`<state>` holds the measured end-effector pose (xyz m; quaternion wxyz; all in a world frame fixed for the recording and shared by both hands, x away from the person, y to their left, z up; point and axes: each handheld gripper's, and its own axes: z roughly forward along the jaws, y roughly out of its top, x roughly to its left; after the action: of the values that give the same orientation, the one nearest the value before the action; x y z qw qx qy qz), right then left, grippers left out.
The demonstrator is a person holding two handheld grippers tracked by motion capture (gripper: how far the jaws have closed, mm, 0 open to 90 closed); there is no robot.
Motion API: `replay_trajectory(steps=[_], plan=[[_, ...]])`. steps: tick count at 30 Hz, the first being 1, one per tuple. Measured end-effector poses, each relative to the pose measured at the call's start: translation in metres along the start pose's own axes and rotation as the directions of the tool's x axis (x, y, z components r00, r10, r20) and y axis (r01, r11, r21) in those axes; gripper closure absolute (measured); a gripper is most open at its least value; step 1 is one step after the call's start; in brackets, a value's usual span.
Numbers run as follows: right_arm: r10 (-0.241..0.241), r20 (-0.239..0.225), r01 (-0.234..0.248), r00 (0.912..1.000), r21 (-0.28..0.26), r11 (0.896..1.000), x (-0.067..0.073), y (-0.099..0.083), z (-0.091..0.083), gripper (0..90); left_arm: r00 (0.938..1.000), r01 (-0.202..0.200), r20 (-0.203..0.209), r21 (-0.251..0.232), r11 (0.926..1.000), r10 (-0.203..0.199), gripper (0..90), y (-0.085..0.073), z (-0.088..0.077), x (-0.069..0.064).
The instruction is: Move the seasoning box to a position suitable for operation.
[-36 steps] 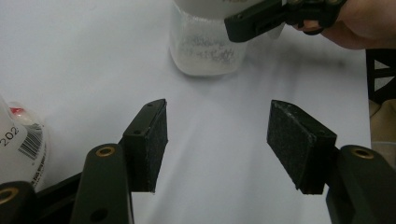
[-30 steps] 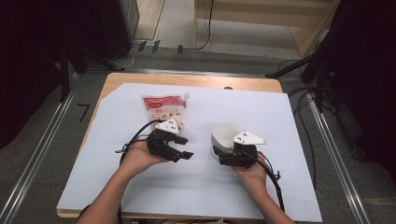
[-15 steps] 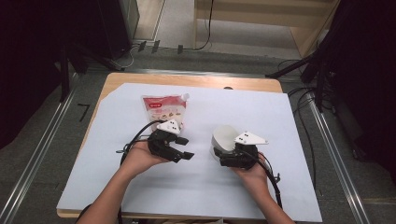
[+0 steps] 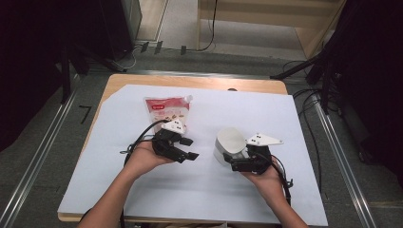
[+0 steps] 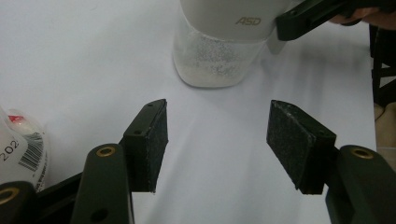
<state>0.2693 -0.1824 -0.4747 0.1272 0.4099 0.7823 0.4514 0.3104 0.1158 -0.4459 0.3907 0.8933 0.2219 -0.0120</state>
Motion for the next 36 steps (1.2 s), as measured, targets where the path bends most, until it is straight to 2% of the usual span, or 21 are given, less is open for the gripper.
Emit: replay_trajectory(steps=[8,10,12,15,18,19,21,22,24,25,26,27,29,30,31,33,34,36], plan=[[0.005,-0.015,-0.004,0.9999,0.029,1.000,-0.004,0.002,-0.022,13.7,0.9998,-0.008,0.016,-0.007,0.9999,0.009,38.4,0.016,-0.001,0.001],[0.007,-0.024,-0.007,0.9997,0.033,0.999,-0.005,0.001,-0.032,14.9,0.9987,-0.029,0.042,0.009,0.9995,0.029,38.0,0.024,-0.001,0.001],[-0.002,-0.038,0.004,0.9993,0.040,0.999,-0.006,0.001,-0.039,23.9,0.9981,-0.025,0.056,0.001,0.9997,0.025,37.9,0.029,0.000,0.002],[-0.030,-0.041,0.031,0.9987,0.031,0.999,-0.004,0.000,-0.045,26.7,0.9975,-0.032,0.064,0.011,0.9994,0.031,37.4,0.035,0.001,0.003],[-0.038,-0.042,0.040,0.9984,0.030,0.999,-0.001,-0.001,-0.054,37.2,0.9950,-0.043,0.090,0.003,0.9991,0.042,37.0,0.041,0.004,0.003],[-0.038,-0.042,0.040,0.9984,0.030,0.999,-0.001,-0.001,-0.054,37.2,0.9950,-0.043,0.090,0.003,0.9991,0.042,37.0,0.041,0.004,0.003],[-0.056,-0.032,0.056,0.9979,0.014,0.998,0.001,-0.003,-0.060,46.7,0.9960,-0.033,0.083,-0.005,0.9994,0.033,36.9,0.041,0.005,0.005],[-0.056,-0.032,0.056,0.9979,0.014,0.998,0.001,-0.003,-0.060,46.7,0.9960,-0.033,0.083,-0.005,0.9994,0.033,36.9,0.041,0.005,0.005],[-0.070,-0.023,0.070,0.9973,-0.001,0.998,0.003,-0.004,-0.064,55.6,0.9971,-0.027,0.072,0.002,0.9996,0.027,37.0,0.040,0.006,0.007],[-0.059,-0.039,0.058,0.9975,-0.007,0.998,0.003,-0.006,-0.065,62.9,0.9972,-0.031,0.069,0.010,0.9995,0.030,37.0,0.039,0.006,0.007],[-0.059,-0.039,0.058,0.9975,-0.007,0.998,0.003,-0.006,-0.065,62.9,0.9970,-0.036,0.068,0.001,0.9993,0.036,37.0,0.038,0.006,0.007],[-0.055,-0.043,0.055,0.9975,-0.005,0.998,0.004,-0.006,-0.065,67.5,0.9971,-0.031,0.069,-0.005,0.9995,0.031,37.4,0.038,0.006,0.006],[-0.045,-0.081,0.046,0.9957,0.013,0.999,0.006,-0.008,-0.063,76.0,0.9971,-0.043,0.062,-0.006,0.9991,0.043,37.9,0.036,0.005,0.007],[-0.045,-0.081,0.046,0.9957,0.013,0.999,0.006,-0.008,-0.063,76.0,0.9971,-0.043,0.062,-0.006,0.9991,0.043,37.9,0.036,0.005,0.007],[-0.041,-0.103,0.043,0.9939,0.015,0.999,0.007,-0.008,-0.062,81.2,0.9969,-0.039,0.068,-0.005,0.9992,0.039,38.0,0.036,0.005,0.008],[-0.045,-0.110,0.048,0.9929,0.019,0.999,0.008,-0.008,-0.062,83.6,0.9972,-0.036,0.065,-0.006,0.9993,0.036,38.0,0.036,0.006,0.009],[-0.055,-0.117,0.058,0.9916,0.028,0.998,0.011,-0.009,-0.060,88.2,0.9973,-0.042,0.061,-0.007,0.9991,0.042,37.9,0.036,0.006,0.008],[-0.062,-0.116,0.066,0.9913,0.034,0.997,0.013,-0.011,-0.057,90.0,0.9972,-0.051,0.054,-0.013,0.9986,0.052,37.8,0.036,0.007,0.006]])
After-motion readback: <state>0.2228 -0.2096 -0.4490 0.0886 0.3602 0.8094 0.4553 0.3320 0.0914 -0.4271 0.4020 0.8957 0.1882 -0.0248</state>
